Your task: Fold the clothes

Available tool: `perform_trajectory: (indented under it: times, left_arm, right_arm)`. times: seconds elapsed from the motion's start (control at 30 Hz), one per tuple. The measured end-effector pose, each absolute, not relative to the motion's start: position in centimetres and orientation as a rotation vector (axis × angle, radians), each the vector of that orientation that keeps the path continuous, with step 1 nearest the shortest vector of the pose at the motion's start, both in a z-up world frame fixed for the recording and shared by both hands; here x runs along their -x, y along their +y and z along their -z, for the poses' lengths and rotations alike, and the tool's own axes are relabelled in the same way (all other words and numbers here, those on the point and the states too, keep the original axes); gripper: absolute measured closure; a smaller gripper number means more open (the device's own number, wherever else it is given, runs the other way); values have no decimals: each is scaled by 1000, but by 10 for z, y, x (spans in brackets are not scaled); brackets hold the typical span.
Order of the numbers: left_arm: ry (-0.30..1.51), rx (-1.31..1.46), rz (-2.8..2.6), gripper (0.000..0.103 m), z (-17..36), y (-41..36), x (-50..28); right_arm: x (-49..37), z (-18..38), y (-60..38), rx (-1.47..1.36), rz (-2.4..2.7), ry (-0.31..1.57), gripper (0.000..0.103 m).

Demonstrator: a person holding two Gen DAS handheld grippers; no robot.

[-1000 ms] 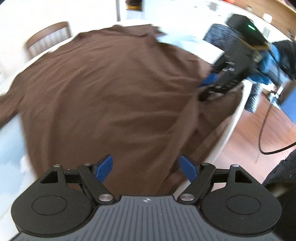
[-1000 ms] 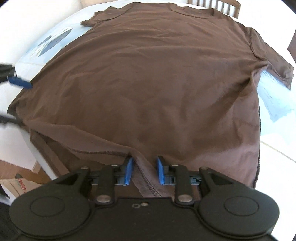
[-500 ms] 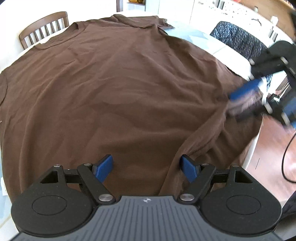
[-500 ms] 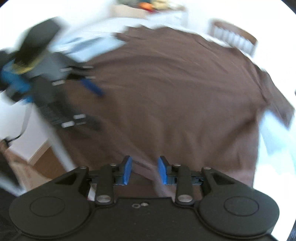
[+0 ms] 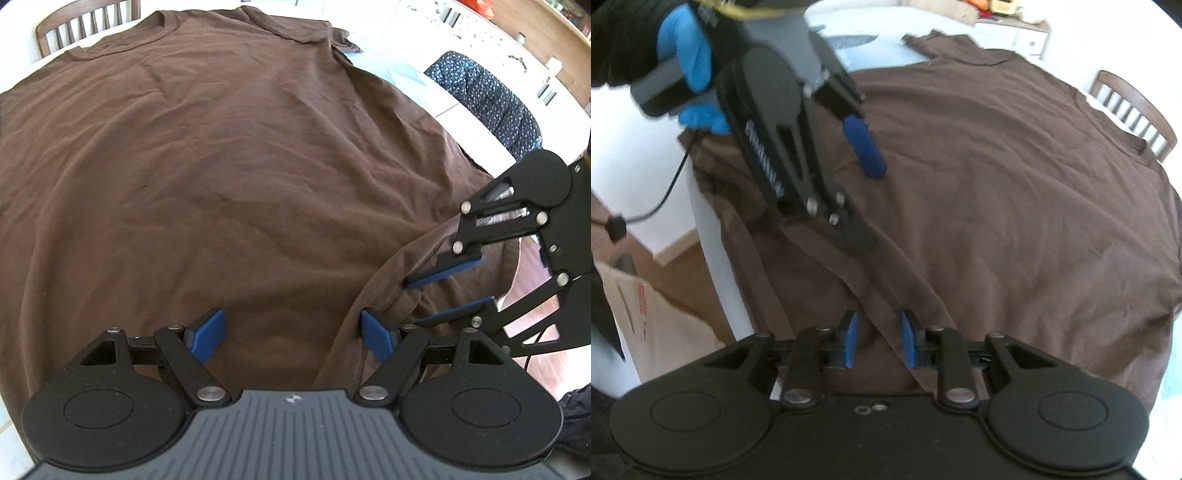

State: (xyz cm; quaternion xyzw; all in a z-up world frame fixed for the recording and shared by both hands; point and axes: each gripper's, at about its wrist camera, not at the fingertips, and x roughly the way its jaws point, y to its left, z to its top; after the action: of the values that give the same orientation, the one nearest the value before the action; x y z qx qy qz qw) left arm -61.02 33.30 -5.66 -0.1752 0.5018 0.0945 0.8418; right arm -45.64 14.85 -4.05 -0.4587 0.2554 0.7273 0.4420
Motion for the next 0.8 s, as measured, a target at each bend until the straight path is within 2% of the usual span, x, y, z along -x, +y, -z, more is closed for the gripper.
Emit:
perform_trajectory:
  times: [0.1, 0.3, 0.43, 0.8]
  left_arm:
    - [1040, 379, -212, 24, 49, 337, 618]
    - [994, 374, -185, 24, 19, 328, 650]
    - [1025, 350, -106, 24, 8, 306, 672]
    - [1191, 383, 19, 24, 34, 258, 710]
  right_arm:
    - [456, 43, 150, 1160, -1804, 623, 0]
    - [441, 34, 155, 1075, -1810, 745, 0]
    - [438, 24, 144, 1056, -1859, 784, 0]
    - [446, 31, 110, 1058, -1943, 933, 0]
